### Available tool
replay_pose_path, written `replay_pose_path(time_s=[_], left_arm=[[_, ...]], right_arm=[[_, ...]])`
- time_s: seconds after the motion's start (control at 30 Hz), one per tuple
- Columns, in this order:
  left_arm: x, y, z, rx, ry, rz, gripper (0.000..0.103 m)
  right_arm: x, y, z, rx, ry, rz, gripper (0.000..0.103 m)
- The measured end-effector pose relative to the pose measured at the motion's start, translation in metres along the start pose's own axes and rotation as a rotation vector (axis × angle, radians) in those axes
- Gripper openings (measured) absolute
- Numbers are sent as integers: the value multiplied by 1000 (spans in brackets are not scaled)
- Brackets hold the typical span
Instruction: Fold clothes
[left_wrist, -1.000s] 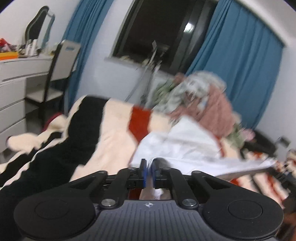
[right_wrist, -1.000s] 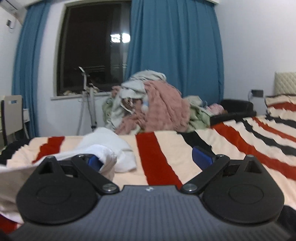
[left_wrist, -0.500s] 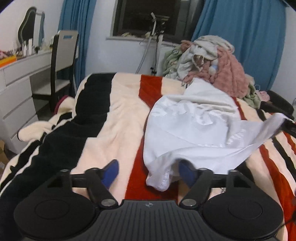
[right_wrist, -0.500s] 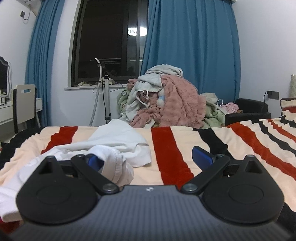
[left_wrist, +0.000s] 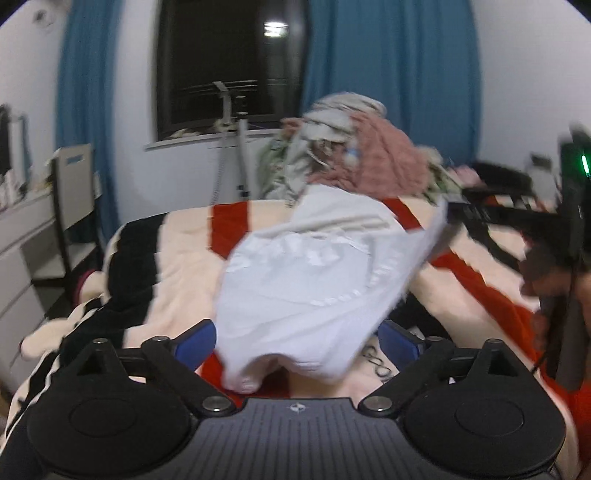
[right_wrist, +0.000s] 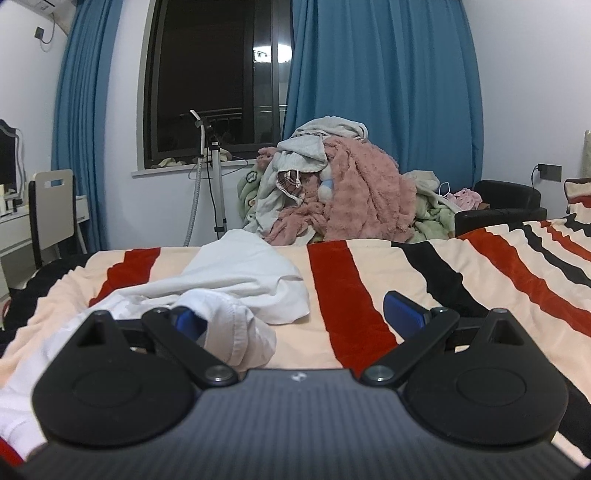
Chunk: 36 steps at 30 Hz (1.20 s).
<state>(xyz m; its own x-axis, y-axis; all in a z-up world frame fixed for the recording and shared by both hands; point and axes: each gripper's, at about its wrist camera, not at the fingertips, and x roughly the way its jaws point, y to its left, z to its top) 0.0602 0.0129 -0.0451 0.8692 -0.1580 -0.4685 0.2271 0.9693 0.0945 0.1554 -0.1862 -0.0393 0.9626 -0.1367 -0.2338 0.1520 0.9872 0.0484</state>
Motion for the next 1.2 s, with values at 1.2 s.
replay_pose_path(time_s=[1.2], left_arm=[[-87,64,32,-500,-333,362,102]], right_arm=[[-105,1,13,-122,-243,-191,99]])
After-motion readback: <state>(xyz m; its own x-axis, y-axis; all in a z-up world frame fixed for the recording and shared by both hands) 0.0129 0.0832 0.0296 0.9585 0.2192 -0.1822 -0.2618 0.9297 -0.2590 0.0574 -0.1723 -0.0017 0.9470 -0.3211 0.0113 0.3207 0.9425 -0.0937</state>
